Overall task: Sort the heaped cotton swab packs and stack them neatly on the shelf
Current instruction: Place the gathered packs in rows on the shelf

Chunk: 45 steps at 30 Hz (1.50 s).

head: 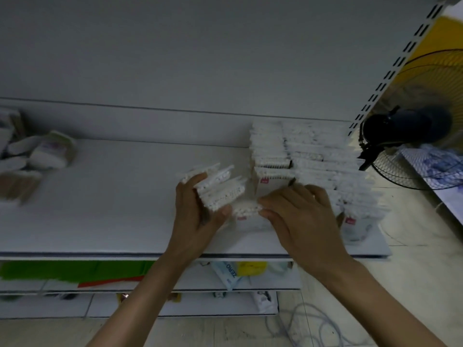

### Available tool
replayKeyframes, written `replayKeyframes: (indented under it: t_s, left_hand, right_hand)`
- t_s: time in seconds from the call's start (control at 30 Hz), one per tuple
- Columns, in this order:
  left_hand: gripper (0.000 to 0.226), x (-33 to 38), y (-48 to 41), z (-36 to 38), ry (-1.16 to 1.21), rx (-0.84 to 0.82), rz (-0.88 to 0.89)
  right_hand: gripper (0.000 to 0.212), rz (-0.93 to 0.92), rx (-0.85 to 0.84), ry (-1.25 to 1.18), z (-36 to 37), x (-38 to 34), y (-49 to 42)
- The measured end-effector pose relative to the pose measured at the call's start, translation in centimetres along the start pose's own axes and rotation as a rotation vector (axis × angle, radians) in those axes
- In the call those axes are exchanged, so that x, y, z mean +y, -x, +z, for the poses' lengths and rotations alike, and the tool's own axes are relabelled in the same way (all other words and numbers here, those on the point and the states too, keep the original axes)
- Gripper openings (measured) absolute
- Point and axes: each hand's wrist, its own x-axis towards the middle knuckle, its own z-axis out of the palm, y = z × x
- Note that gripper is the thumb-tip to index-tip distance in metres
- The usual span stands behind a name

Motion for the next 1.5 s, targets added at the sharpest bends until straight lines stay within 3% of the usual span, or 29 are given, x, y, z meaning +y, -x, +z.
replayKeyframes:
  t_s: [0.17,0.3,0.47,0.67,0.77,0.87,0.93,1.0,1.07,1.13,1.23,1.33,1.43,1.5]
  left_hand:
    - [0.077,-0.3,-0.1,0.0,-0.038,-0.004,0.005]
    - [0.089,-0.5,-0.1,0.1,-0.071,-0.029,0.041]
    - [0.08,0.2,0.1,0.1,-0.053,0.009,0.02]
    - [0.074,1.8,0.2,-0.3,0.153,0.065,-0.041]
    - [0.077,3.0,0.4,-0.9,0.334,0.08,-0.151]
    - [0.069,5.9,0.2,-0.9,0.183,-0.016,0.019]
    - [0.062,7.2,0.4,-0.5,-0.047,-0.146,0.146]
    - [0.072,7.6,1.0,-0.7,-0.21,-0.231,0.155]
    - [0.091,7.6,1.3,-1.3,-0.092,-0.381,0.052]
    - [0.096,7.6,0.8,-0.8,0.116,-0.45,-0.078]
    - [0.096,6.2,0.3,0.1,0.43,-0.217,-0.312]
    - [0.101,5.6,1.5,0.2,0.744,-0.21,-0.629]
    - [0.084,4.9,1.3,-0.6,0.805,-0.075,-0.573]
    - [0.059,3.8,0.3,-1.3,0.572,0.025,-0.407]
  right_hand:
    - [0.008,0.1,-0.011,0.065,-2.6,3.1,-1.8]
    - [0.012,0.072,-0.073,0.132,-1.0,4.6,-2.6]
    - [0.014,-0.028,-0.07,0.33,1.2,5.5,-2.6]
    - [0.026,0.021,0.009,0.395,0.8,4.0,-2.0]
    - [0.033,0.175,0.011,-0.016,-0.7,0.5,-0.5]
    - [0.05,0.372,-0.18,-0.643,-2.2,-3.1,0.3]
    - [0.053,0.461,-0.205,-0.822,-2.5,-4.3,0.7]
    - [0.043,0.584,-0.163,-0.961,-2.6,-4.5,1.1]
    - [0.034,0.714,-0.115,-1.097,-2.5,-4.5,1.5]
    - [0.028,0.786,-0.05,-1.193,-2.4,-4.6,1.8]
    - [0.023,0.87,0.021,-1.318,-2.4,-4.9,1.4]
    - [0.025,0.889,0.048,-1.383,-2.9,-4.6,0.3]
    - [0.026,0.825,0.171,-1.277,-4.0,-3.0,-0.9]
    - [0.027,0.767,0.227,-1.063,-4.5,-1.3,-0.9]
